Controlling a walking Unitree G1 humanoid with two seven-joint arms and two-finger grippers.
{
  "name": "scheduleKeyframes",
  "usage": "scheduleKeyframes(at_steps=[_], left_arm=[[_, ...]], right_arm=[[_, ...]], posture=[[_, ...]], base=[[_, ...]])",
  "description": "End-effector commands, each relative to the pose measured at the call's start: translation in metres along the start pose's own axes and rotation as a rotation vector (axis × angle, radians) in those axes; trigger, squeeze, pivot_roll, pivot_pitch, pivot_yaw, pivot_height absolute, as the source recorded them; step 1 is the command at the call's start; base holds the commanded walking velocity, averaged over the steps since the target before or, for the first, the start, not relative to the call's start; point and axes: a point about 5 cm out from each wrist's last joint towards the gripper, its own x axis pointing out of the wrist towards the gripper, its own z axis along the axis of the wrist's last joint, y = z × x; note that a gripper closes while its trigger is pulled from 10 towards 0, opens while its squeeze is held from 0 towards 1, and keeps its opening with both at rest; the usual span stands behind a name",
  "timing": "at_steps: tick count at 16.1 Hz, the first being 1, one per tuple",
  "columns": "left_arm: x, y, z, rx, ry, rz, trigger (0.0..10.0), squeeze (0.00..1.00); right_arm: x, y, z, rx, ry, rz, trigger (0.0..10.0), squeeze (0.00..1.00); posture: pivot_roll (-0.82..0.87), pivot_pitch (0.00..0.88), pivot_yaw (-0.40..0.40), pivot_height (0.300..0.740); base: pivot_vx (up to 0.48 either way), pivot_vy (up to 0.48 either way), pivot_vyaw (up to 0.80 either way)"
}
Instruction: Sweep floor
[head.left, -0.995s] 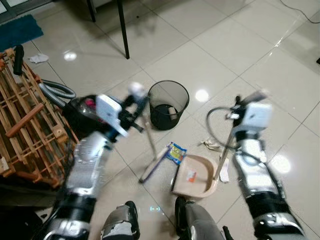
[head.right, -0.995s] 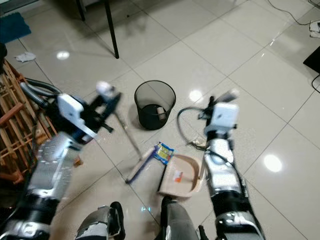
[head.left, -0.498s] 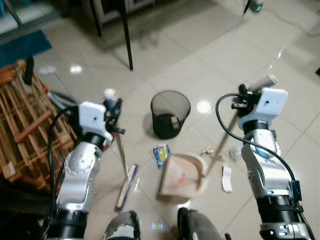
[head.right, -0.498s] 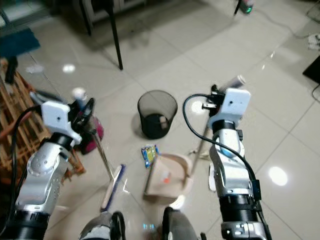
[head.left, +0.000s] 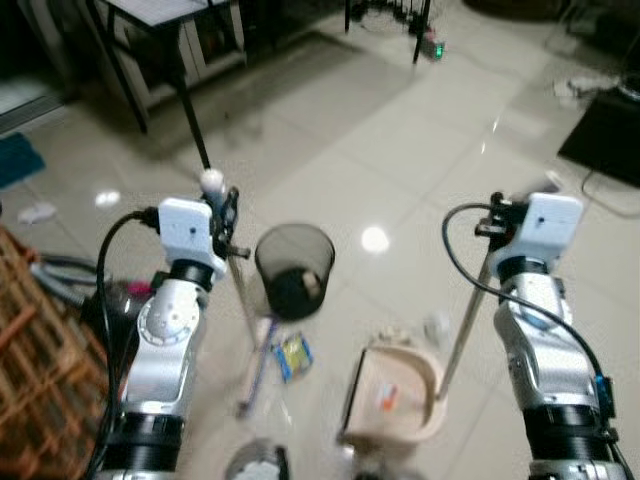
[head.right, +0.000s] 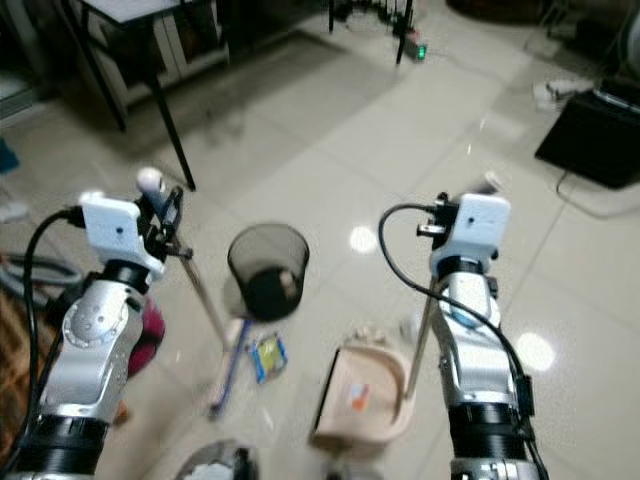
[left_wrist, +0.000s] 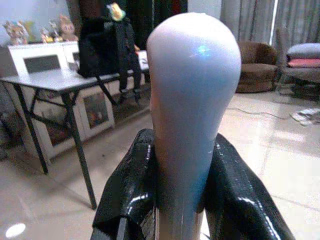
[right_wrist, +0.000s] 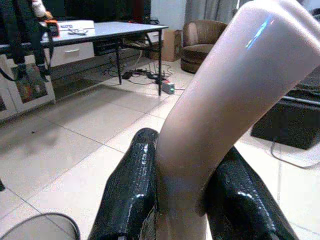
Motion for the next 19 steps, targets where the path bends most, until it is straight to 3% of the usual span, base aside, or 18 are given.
scheduleKeyframes(at_steps=[1,5,12,14,16,19], left_arm=[[0.003,0.015,0.007,0.064,-0.027,0.047,10.0,0.0],[-0.004,0.022,0.003,0.076,0.002,0.052,10.0,0.0],[-0.014,0.016,-0.027,0.124,0.132,0.028,10.0,0.0],[-0.012,0.014,-0.033,0.124,0.122,0.05,10.0,0.0],[-0.01,0.007,-0.038,0.068,0.097,0.072,10.0,0.0],[-0.012,0.0,-0.043,0.08,0.068,0.056,10.0,0.0]], right_arm=[[0.002,0.012,0.002,0.056,0.003,0.047,10.0,0.0],[-0.001,0.017,-0.008,0.028,0.052,0.069,10.0,0.0],[0.001,0.019,-0.015,-0.034,0.009,0.087,10.0,0.0],[0.007,0.028,-0.015,-0.082,-0.023,0.114,10.0,0.0],[0.012,0.038,-0.016,-0.109,-0.058,0.144,10.0,0.0],[0.015,0.048,-0.014,-0.111,-0.114,0.159,10.0,0.0]], posture=[[-0.05,0.066,0.013,0.74],[-0.04,0.077,0.01,0.74],[-0.05,0.142,0.009,0.74],[-0.05,0.163,0.005,0.74],[-0.05,0.21,-0.017,0.74],[-0.06,0.266,-0.035,0.74]], base=[[0.469,0.0,0.0],[0.234,0.0,0.0],[0.0,0.0,0.0],[0.0,0.0,0.0],[0.0,0.0,0.0],[0.0,0.0,0.0]])
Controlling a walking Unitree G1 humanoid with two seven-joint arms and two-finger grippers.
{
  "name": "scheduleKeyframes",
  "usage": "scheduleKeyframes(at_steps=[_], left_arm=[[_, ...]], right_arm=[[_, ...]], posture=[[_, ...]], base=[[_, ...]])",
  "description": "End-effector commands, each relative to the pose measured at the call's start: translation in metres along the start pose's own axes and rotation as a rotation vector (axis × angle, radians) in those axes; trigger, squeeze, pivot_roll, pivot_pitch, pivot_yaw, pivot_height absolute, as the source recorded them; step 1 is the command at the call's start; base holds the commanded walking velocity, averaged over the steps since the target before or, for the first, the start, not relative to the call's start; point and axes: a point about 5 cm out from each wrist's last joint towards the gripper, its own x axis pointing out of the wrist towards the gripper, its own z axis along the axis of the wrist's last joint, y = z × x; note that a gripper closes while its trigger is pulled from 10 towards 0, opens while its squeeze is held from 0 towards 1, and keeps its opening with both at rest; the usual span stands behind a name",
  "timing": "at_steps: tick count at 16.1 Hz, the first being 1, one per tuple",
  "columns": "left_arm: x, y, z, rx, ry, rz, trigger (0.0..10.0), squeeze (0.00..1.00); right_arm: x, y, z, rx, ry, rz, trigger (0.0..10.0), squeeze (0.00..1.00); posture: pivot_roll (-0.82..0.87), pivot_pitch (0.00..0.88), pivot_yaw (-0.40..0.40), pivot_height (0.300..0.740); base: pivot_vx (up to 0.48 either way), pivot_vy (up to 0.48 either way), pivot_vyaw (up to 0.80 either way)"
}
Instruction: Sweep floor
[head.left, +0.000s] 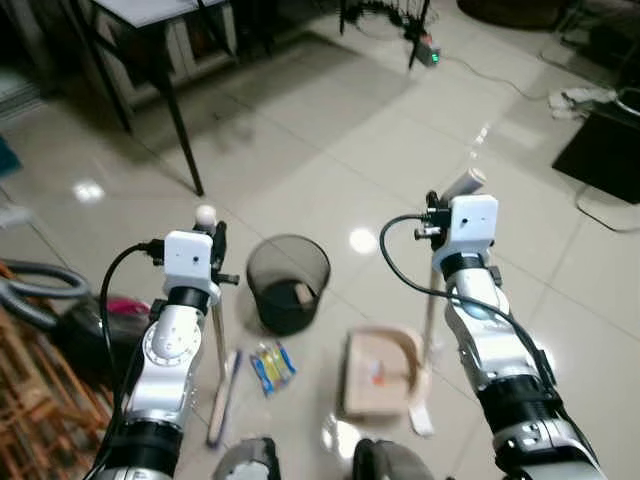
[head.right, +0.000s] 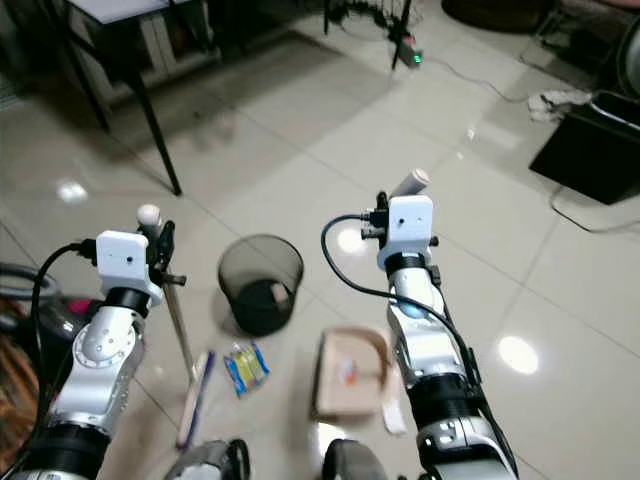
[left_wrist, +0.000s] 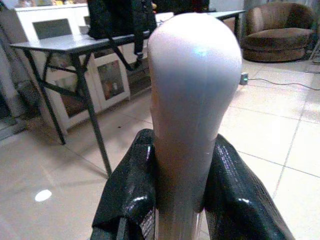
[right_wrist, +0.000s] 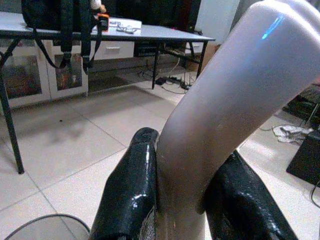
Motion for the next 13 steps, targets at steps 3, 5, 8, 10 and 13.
scheduleKeyframes(at_steps=[3,5,8,10,13], left_arm=[[0.009,-0.008,0.004,0.076,-0.073,-0.063,10.0,0.0],[0.012,-0.014,0.004,0.103,-0.089,-0.109,10.0,0.0],[0.018,-0.029,0.008,0.084,-0.114,-0.176,10.0,0.0],[0.024,-0.044,0.013,0.007,-0.136,-0.225,10.0,0.0],[0.026,-0.074,0.022,-0.17,-0.158,-0.351,10.0,0.0]], right_arm=[[0.007,0.014,0.006,-0.038,-0.094,0.008,10.0,0.0],[0.007,0.021,0.003,-0.062,-0.104,0.006,10.0,0.0],[0.006,0.035,-0.001,-0.024,-0.095,-0.016,10.0,0.0],[0.004,0.046,-0.001,0.023,-0.112,-0.017,10.0,0.0],[-0.006,0.055,-0.006,0.038,-0.124,0.007,10.0,0.0]], posture=[[-0.07,0.336,-0.056,0.74],[-0.05,0.356,-0.066,0.74],[-0.03,0.369,-0.062,0.74],[-0.03,0.369,-0.051,0.74],[-0.03,0.369,-0.034,0.74]], base=[[0.0,0.0,0.0],[0.0,0.0,0.0],[0.0,0.0,0.0],[0.0,0.0,0.0],[0.0,0.0,0.0]])
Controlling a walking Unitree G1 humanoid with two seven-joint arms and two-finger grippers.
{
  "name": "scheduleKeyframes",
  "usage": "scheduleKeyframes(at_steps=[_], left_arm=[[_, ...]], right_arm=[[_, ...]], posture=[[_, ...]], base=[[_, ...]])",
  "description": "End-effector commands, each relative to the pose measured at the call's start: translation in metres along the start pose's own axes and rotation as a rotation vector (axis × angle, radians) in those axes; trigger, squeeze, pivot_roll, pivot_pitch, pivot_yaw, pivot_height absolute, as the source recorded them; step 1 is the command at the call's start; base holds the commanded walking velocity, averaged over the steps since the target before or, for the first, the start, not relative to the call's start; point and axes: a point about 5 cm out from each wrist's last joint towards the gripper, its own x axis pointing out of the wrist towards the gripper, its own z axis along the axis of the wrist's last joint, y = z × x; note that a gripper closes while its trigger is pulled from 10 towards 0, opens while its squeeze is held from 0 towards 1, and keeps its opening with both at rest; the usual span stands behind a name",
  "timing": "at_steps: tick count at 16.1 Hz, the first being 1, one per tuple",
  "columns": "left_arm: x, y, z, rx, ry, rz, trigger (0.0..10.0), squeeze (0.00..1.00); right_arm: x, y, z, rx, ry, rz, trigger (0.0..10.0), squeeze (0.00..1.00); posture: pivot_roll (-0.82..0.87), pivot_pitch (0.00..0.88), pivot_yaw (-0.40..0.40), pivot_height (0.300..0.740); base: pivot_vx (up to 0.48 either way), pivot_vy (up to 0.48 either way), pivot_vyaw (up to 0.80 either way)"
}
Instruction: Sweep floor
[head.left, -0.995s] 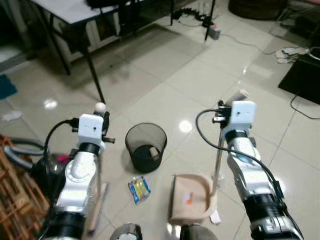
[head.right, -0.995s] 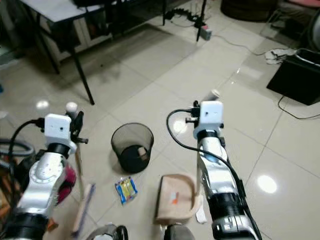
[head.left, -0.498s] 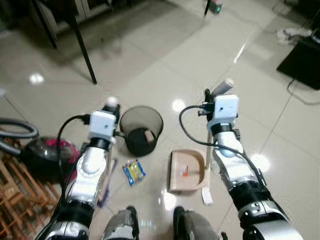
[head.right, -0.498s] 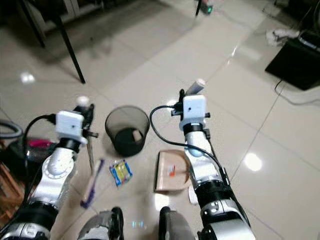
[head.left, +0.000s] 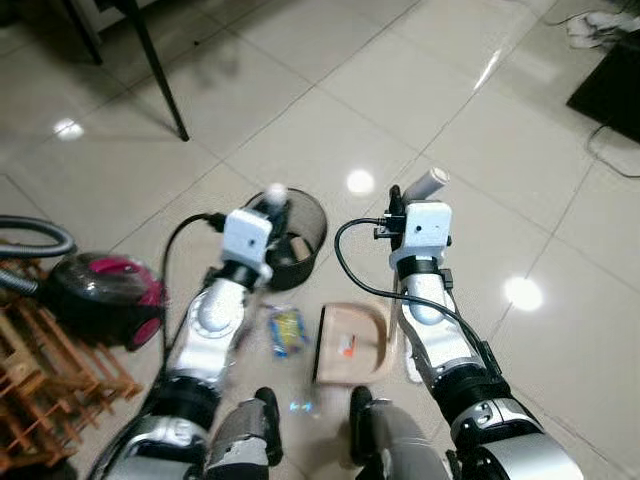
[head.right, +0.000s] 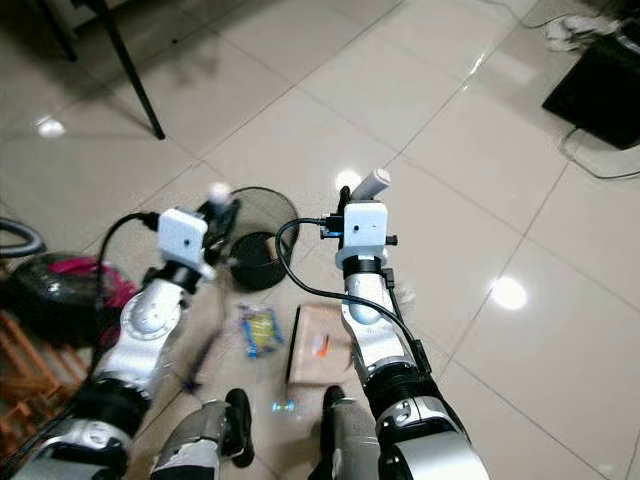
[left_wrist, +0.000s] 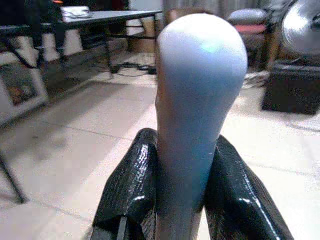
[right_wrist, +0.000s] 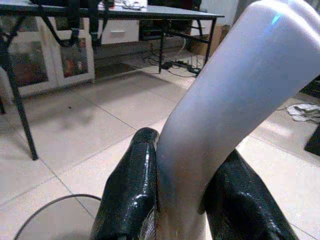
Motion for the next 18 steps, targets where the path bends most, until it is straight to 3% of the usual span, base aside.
scheduleKeyframes(at_steps=[1,3,5,8,11,13,14,18], left_arm=[[0.001,-0.02,-0.004,-0.139,0.007,-0.059,10.0,0.0],[0.004,-0.038,0.001,-0.218,-0.018,-0.151,10.0,0.0],[0.008,-0.045,0.008,-0.286,-0.049,-0.149,10.0,0.0],[0.022,-0.034,0.02,-0.33,-0.094,-0.008,10.0,0.0],[0.034,-0.015,0.029,-0.275,-0.117,0.041,10.0,0.0],[0.04,-0.015,0.041,-0.186,-0.143,-0.109,10.0,0.0],[0.04,-0.014,0.05,-0.171,-0.161,-0.217,10.0,0.0],[0.033,0.008,0.066,-0.123,-0.179,-0.332,10.0,0.0]], right_arm=[[-0.008,0.002,-0.005,-0.007,0.0,0.009,10.0,0.0],[-0.013,0.0,-0.011,-0.023,0.015,0.007,10.0,0.0],[-0.016,-0.004,-0.015,-0.022,0.035,-0.009,10.0,0.0],[-0.019,-0.012,-0.02,0.029,0.06,-0.05,10.0,0.0],[-0.025,-0.024,-0.023,0.085,0.08,-0.09,10.0,0.0],[-0.031,-0.038,-0.03,0.099,0.114,-0.117,10.0,0.0],[-0.039,-0.054,-0.033,0.099,0.119,-0.156,10.0,0.0],[-0.045,-0.078,-0.031,0.124,0.111,-0.206,10.0,0.0]], posture=[[-0.03,0.366,-0.03,0.74],[-0.03,0.353,-0.025,0.74],[-0.03,0.325,-0.02,0.74],[-0.03,0.291,-0.015,0.74],[-0.05,0.232,-0.006,0.74],[-0.05,0.183,0.005,0.74],[-0.06,0.166,0.013,0.74],[-0.06,0.103,0.031,0.74]], base=[[0.0,0.0,0.0],[0.0,0.0,0.0],[0.0,0.0,0.0],[0.0,0.0,0.0],[0.0,0.0,0.0],[0.0,0.0,0.0],[0.0,0.0,0.0],[0.0,0.0,0.0]])
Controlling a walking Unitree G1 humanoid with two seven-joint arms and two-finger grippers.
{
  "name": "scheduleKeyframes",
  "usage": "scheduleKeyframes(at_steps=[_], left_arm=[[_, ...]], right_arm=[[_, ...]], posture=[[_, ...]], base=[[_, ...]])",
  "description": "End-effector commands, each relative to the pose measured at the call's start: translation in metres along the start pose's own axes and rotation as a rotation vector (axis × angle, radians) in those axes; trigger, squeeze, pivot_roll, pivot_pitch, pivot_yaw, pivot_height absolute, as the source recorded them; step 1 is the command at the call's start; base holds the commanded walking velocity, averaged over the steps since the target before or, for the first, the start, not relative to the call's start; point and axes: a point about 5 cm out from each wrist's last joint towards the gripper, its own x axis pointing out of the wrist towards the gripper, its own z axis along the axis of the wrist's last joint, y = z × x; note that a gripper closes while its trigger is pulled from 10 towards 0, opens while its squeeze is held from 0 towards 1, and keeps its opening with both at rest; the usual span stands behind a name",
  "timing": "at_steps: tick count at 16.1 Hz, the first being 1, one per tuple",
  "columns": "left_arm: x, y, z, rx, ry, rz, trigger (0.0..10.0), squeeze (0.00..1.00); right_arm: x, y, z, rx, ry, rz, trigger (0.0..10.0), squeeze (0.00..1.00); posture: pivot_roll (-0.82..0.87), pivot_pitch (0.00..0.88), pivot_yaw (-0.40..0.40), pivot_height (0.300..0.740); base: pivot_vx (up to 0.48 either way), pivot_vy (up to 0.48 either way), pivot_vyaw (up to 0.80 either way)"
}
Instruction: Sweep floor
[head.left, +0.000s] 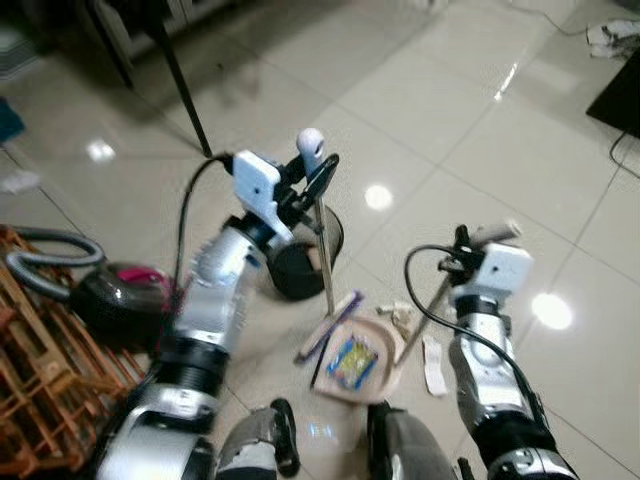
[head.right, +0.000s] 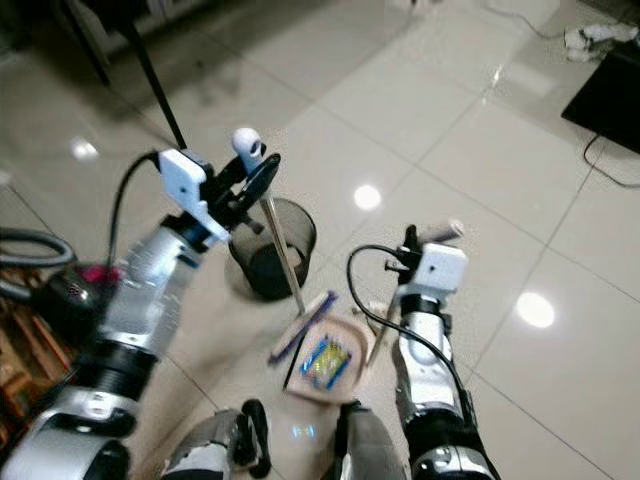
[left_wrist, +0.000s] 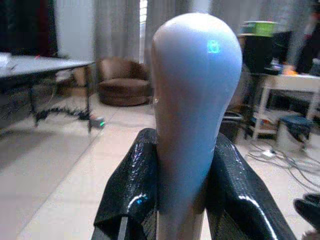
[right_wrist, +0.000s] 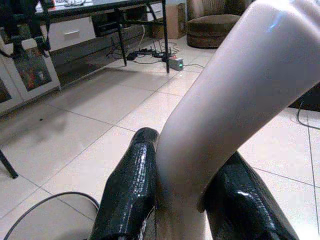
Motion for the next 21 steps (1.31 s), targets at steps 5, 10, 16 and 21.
scheduleKeyframes(at_steps=[5,10,16,21], left_arm=[[-0.04,0.037,0.011,0.118,0.106,0.039,10.0,0.0],[-0.105,0.067,-0.008,0.114,0.279,0.426,10.0,0.0],[-0.132,0.054,-0.025,0.103,0.338,0.627,10.0,0.0],[-0.126,0.055,-0.02,0.213,0.345,0.647,10.0,0.0]], right_arm=[[0.006,-0.012,0.018,0.046,-0.057,0.008,10.0,0.0],[0.02,-0.02,0.058,0.099,-0.114,0.068,10.0,0.0],[0.018,-0.028,0.1,0.162,-0.052,0.191,10.0,0.0],[0.018,-0.015,0.138,0.297,-0.005,0.357,10.0,0.0]], posture=[[-0.04,0.05,0.026,0.74],[-0.04,0.027,0.0,0.74],[-0.07,0.016,-0.009,0.74],[-0.07,0.015,-0.001,0.74]], base=[[0.0,0.0,0.0],[0.0,0.0,0.0],[0.0,0.0,0.0],[0.0,0.0,0.0]])
